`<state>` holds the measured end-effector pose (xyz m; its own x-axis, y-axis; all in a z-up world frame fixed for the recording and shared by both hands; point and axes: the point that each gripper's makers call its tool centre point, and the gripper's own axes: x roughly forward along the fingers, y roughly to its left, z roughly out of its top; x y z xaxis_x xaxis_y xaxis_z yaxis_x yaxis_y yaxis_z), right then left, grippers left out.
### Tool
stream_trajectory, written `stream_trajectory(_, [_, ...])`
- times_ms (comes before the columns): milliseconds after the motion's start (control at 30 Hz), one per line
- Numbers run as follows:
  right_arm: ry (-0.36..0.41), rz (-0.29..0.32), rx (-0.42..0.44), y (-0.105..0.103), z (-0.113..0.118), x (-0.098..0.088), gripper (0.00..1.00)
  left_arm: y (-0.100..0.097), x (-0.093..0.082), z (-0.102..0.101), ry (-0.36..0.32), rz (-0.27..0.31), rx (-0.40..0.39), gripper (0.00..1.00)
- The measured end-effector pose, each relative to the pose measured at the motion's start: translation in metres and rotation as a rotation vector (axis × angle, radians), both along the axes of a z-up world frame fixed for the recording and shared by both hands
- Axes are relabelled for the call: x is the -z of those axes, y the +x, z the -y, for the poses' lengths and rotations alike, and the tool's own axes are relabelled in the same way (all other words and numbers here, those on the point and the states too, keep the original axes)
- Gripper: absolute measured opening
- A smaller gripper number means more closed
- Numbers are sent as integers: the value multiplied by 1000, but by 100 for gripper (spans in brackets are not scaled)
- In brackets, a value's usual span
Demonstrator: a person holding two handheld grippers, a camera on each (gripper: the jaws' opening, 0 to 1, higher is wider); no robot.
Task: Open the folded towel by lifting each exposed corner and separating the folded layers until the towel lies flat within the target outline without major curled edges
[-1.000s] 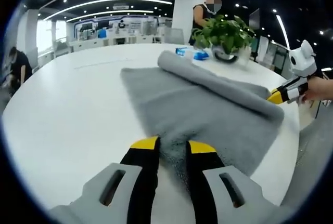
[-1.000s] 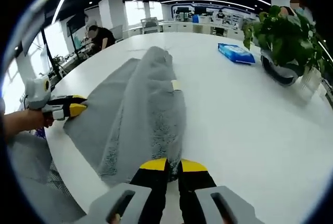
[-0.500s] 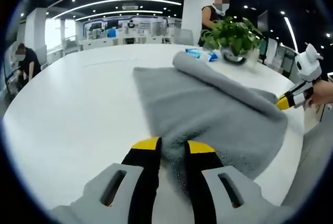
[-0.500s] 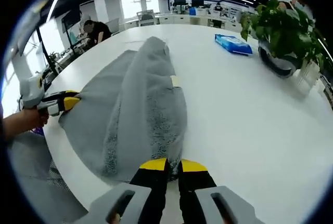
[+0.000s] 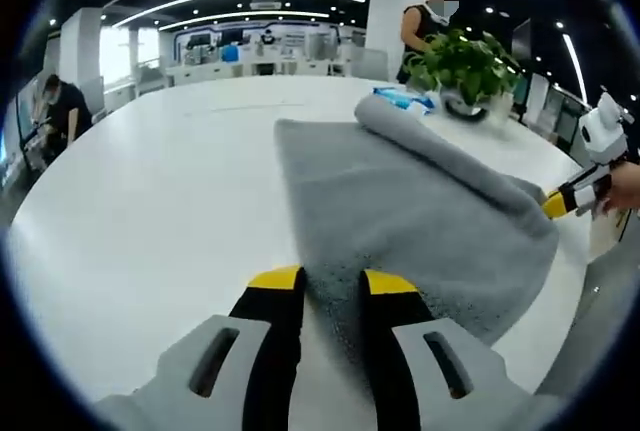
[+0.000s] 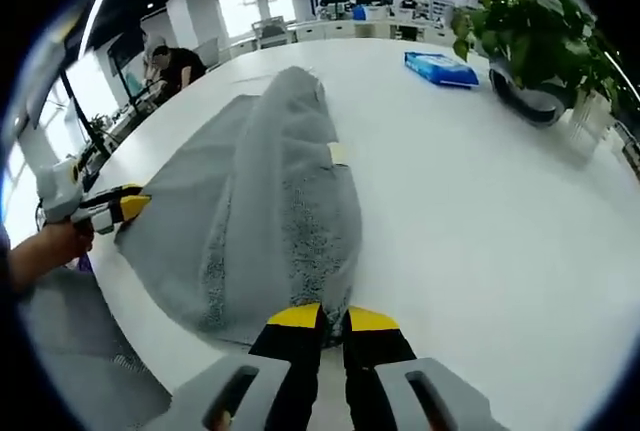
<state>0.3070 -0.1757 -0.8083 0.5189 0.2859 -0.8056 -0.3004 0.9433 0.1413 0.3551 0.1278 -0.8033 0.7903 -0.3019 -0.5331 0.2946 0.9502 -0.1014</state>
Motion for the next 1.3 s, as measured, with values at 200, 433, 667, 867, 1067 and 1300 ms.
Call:
stream_trajectory(200, [16, -22, 18, -9, 3, 0, 4, -1, 0, -2, 22, -1, -33, 22])
stream_trajectory(433, [31, -49, 40, -20, 4, 0, 5, -7, -1, -6, 49, -10, -66, 23])
stream_trajectory(667, [7, -77, 23, -32, 3, 0, 5, -18, -3, -7, 99, -28, -69, 23])
stream_trajectory(867, [14, -114, 23, -45, 3, 0, 5, -24, -3, -12, 121, -50, -78, 24])
stream_trajectory(1067, [20, -137, 22, -53, 1, 0, 5, -32, -3, -19, 148, -80, -93, 28])
stream_trajectory(1300, [10, -119, -27, -51, -4, -4, 8, -30, -3, -12, 128, -144, -74, 21])
